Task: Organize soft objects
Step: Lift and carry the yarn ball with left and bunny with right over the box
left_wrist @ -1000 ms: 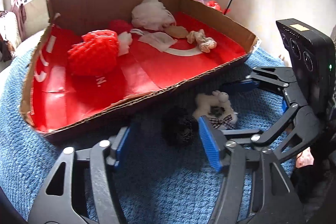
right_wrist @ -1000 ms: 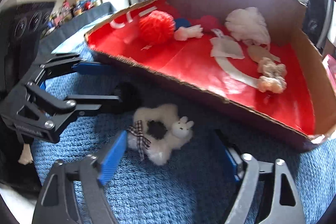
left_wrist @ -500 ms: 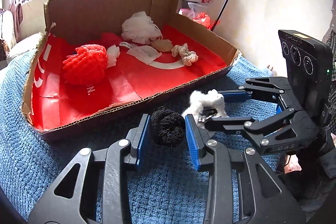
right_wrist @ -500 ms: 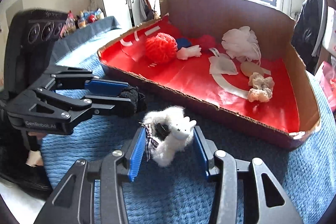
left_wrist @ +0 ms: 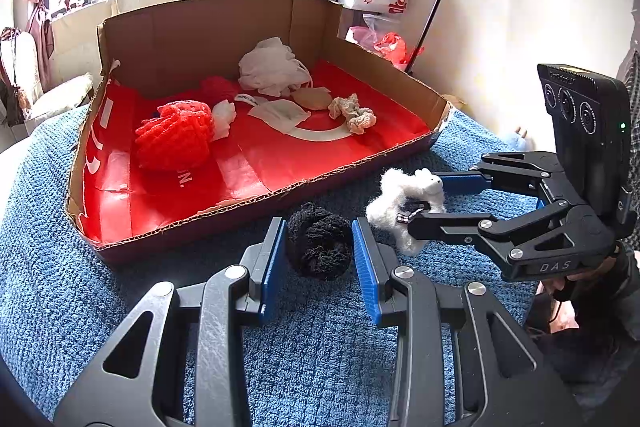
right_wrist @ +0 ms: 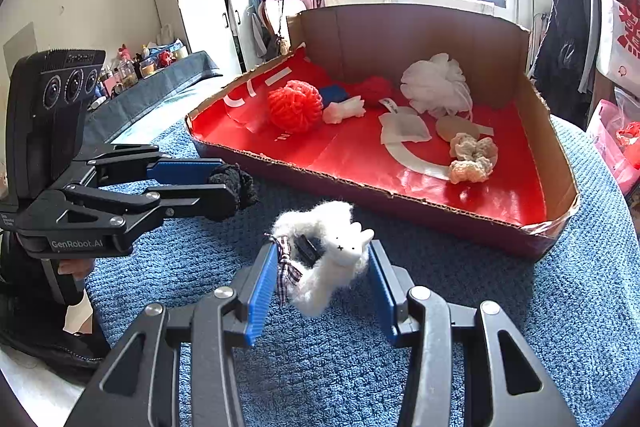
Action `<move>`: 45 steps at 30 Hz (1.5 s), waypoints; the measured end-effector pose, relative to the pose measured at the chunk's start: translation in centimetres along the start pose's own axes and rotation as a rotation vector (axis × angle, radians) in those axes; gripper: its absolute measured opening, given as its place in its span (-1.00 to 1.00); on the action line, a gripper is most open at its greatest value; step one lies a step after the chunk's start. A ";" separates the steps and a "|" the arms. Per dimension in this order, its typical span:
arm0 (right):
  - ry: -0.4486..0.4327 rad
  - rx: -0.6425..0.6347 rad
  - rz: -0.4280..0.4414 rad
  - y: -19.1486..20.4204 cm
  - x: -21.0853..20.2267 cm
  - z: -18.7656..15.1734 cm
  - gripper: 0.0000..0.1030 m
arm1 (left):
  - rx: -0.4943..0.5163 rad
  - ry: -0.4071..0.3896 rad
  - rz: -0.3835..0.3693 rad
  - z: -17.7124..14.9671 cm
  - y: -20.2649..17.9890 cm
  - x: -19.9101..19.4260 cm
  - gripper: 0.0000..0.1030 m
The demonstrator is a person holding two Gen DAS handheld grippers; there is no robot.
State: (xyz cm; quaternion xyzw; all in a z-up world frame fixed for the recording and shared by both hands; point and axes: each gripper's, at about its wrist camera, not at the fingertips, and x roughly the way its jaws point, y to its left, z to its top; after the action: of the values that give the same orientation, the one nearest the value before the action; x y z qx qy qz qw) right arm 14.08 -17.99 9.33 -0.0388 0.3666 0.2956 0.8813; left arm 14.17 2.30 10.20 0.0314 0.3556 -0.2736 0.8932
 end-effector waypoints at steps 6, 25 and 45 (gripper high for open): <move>-0.035 0.007 0.013 -0.3 -0.7 1.1 -0.08 | 0.006 -0.017 0.003 0.8 0.0 -0.3 -0.38; 0.067 0.045 0.037 -6.2 6.7 7.9 -0.07 | 0.097 0.110 0.043 7.7 2.9 8.0 -0.38; 0.147 0.034 0.003 -7.9 10.4 8.1 -0.05 | 0.143 0.179 0.076 8.2 3.3 11.7 -0.38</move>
State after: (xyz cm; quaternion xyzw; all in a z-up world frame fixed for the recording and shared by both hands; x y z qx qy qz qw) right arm 29.27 -17.07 7.14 -0.0448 0.4355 0.2869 0.8521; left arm 27.92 -2.42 8.25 0.1327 0.4121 -0.2601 0.8631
